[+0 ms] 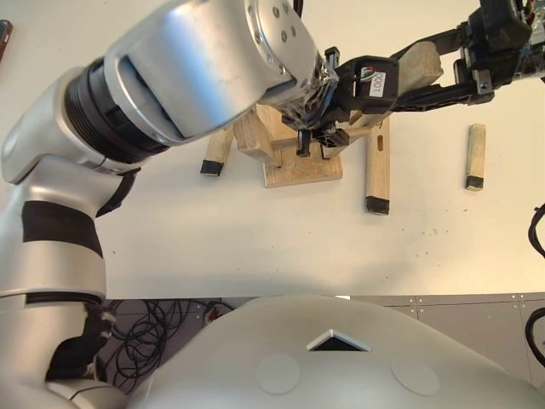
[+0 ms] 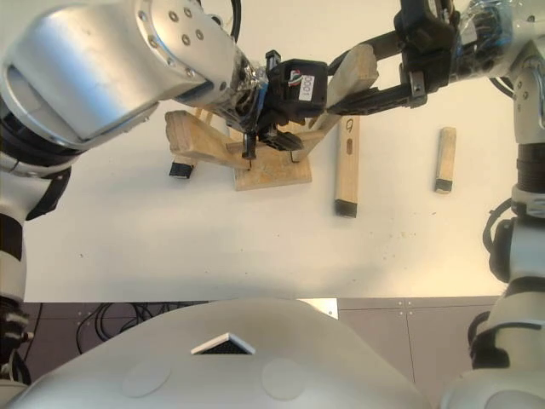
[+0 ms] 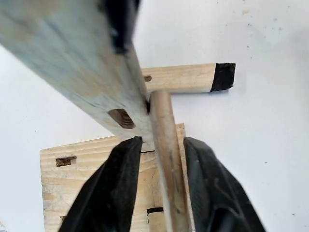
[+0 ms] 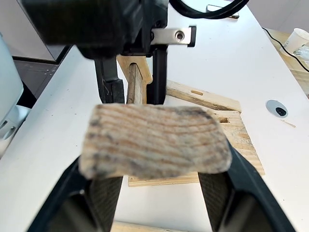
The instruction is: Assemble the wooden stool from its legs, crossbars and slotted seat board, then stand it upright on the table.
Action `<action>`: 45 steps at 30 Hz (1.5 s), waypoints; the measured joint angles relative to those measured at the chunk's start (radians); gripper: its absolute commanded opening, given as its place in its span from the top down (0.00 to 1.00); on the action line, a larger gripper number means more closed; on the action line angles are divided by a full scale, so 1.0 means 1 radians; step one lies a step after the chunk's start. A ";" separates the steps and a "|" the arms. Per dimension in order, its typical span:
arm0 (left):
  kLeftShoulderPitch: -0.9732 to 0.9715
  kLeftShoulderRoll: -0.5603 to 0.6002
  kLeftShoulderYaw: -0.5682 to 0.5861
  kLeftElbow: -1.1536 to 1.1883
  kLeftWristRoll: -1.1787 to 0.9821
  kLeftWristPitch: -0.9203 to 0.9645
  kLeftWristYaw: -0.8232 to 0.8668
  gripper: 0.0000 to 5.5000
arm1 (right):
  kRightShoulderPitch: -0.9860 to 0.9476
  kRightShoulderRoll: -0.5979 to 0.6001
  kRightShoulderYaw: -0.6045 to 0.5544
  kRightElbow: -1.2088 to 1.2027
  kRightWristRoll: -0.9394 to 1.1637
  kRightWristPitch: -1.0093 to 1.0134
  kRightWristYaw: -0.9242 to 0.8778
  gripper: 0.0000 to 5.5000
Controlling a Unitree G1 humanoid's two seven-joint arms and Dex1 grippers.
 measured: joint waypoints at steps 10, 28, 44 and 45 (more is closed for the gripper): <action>0.060 0.030 -0.019 -0.005 0.125 -0.113 -0.027 0.90 | -0.013 0.023 0.001 0.020 -0.033 -0.027 -0.003 0.63; 0.132 -0.018 0.059 0.126 0.156 -0.091 -0.050 0.92 | 0.027 0.031 0.000 -0.014 -0.032 -0.028 -0.044 0.63; 0.162 -0.080 0.051 0.162 0.231 -0.066 -0.056 0.93 | 0.068 0.102 -0.046 -0.060 -0.024 0.000 -0.067 0.63; 0.159 -0.082 0.051 0.169 0.234 -0.066 -0.063 0.93 | 0.068 0.104 -0.047 -0.060 -0.026 0.000 -0.067 0.63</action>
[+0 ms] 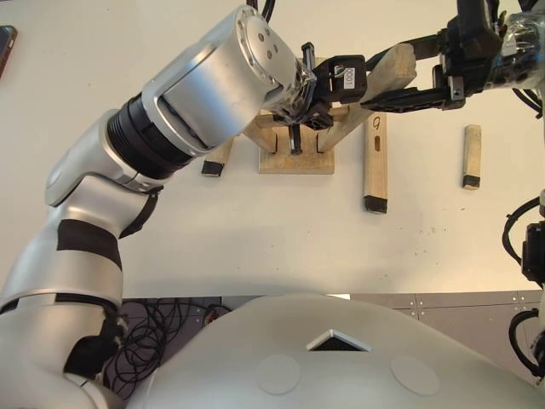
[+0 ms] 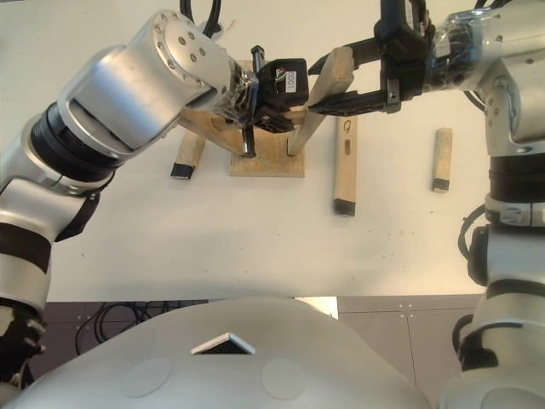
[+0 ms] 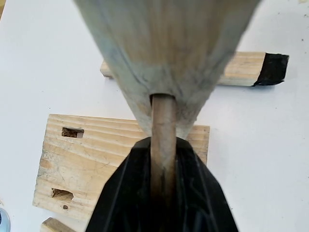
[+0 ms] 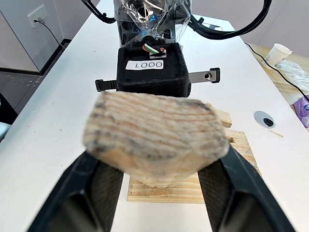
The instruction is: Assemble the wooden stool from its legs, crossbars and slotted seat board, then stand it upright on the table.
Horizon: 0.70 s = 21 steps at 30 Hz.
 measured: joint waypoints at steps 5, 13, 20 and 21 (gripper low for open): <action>-0.006 -0.004 -0.014 0.043 0.019 -0.051 -0.041 0.84 | 0.000 0.002 0.001 -0.008 0.000 0.010 -0.002 0.54; 0.010 0.058 0.038 0.016 0.031 -0.178 -0.161 0.75 | 0.052 0.043 0.054 -0.071 -0.010 -0.003 -0.034 0.36; -0.081 0.181 0.308 -0.058 -0.016 -0.286 -0.233 0.75 | 0.102 0.084 0.065 -0.057 -0.056 -0.003 -0.154 0.36; -0.088 0.194 0.336 -0.060 -0.026 -0.291 -0.236 0.75 | 0.110 0.085 0.068 -0.058 -0.065 -0.003 -0.162 0.36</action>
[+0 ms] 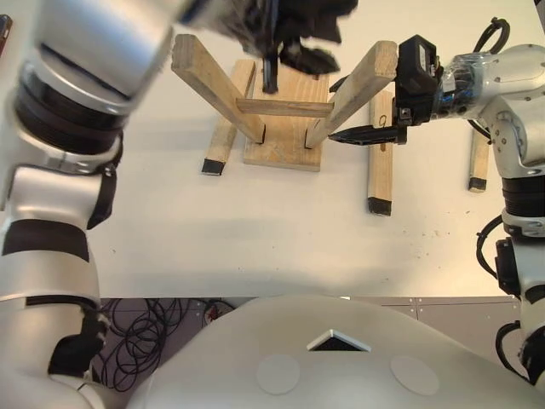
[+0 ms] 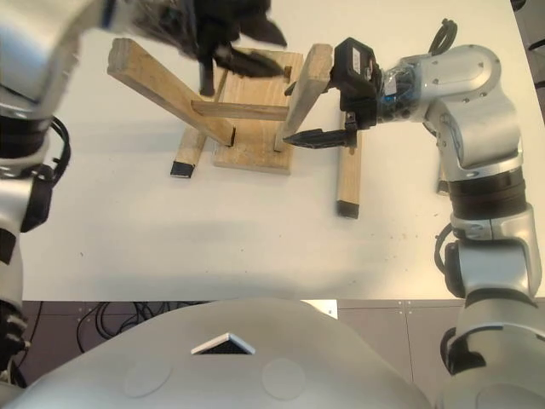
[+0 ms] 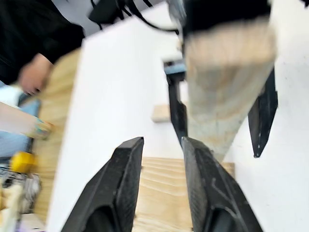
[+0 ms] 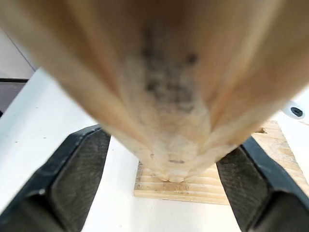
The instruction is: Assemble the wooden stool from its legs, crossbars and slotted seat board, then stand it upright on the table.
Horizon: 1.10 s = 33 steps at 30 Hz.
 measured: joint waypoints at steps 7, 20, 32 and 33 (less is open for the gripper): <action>0.015 -0.091 0.285 0.167 0.028 -0.148 0.304 0.80 | 0.004 0.177 0.008 0.112 -0.141 -0.090 -0.289 0.35; 0.696 -0.100 0.616 0.219 0.120 -0.269 0.698 1.00 | 0.110 0.309 -0.495 -0.183 0.530 0.130 -0.573 0.41; 0.728 -0.326 0.513 -0.034 0.045 -0.028 0.812 1.00 | 0.110 0.440 -0.161 -0.170 0.084 0.130 -1.163 0.75; 0.720 -0.342 0.518 -0.034 0.043 -0.008 0.825 1.00 | 0.113 0.454 -0.116 -0.169 0.030 0.123 -1.164 0.77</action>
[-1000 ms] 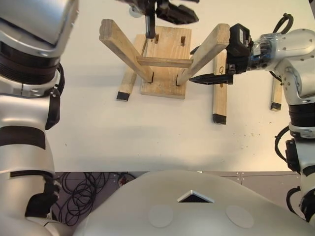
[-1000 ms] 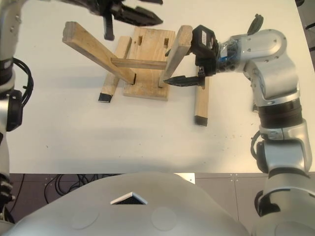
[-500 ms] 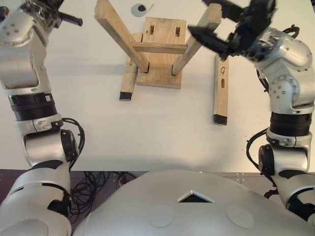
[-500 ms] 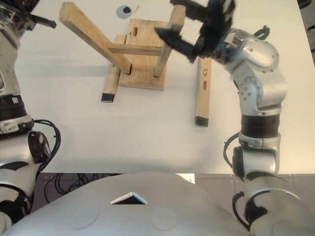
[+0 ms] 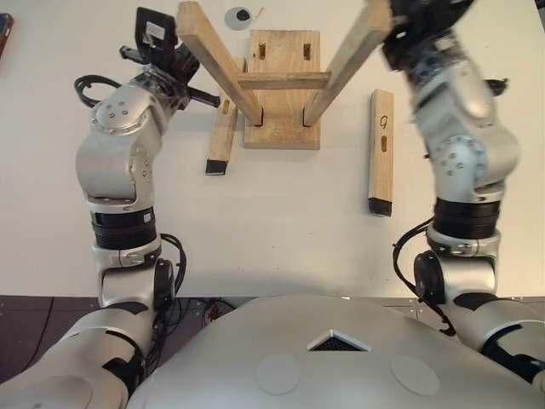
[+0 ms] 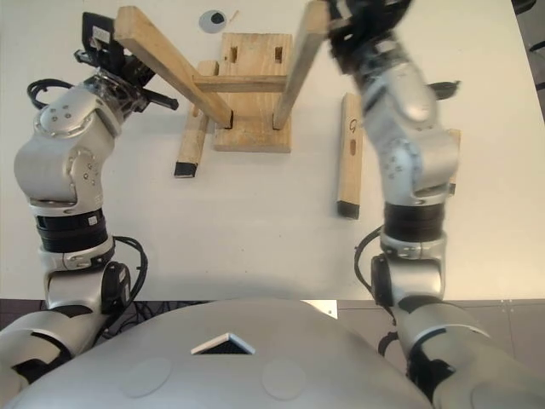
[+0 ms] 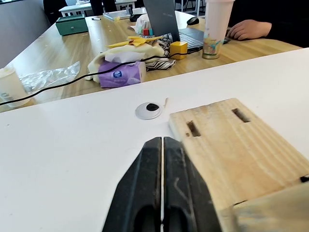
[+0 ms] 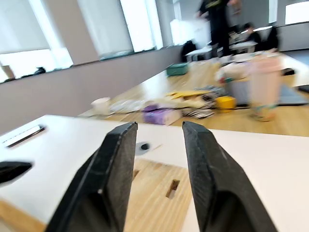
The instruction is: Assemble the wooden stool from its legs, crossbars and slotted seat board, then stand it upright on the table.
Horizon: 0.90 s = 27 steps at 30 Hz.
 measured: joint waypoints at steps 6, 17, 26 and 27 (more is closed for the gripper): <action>-0.140 -0.019 0.032 0.204 0.030 -0.005 0.072 1.00 | -0.009 0.015 0.114 -0.019 -0.148 -0.042 0.023 0.92; -0.358 -0.053 -0.021 0.573 0.088 -0.248 0.060 1.00 | -0.054 0.128 0.280 -0.026 -0.212 -0.012 0.150 0.99; -0.241 0.170 0.020 0.893 0.149 -0.349 -0.010 1.00 | -0.109 -0.034 0.071 0.114 -0.258 -0.068 0.218 0.99; -0.217 0.170 0.019 0.961 0.146 -0.350 -0.043 1.00 | -0.113 -0.093 0.065 0.170 -0.282 -0.082 0.271 0.99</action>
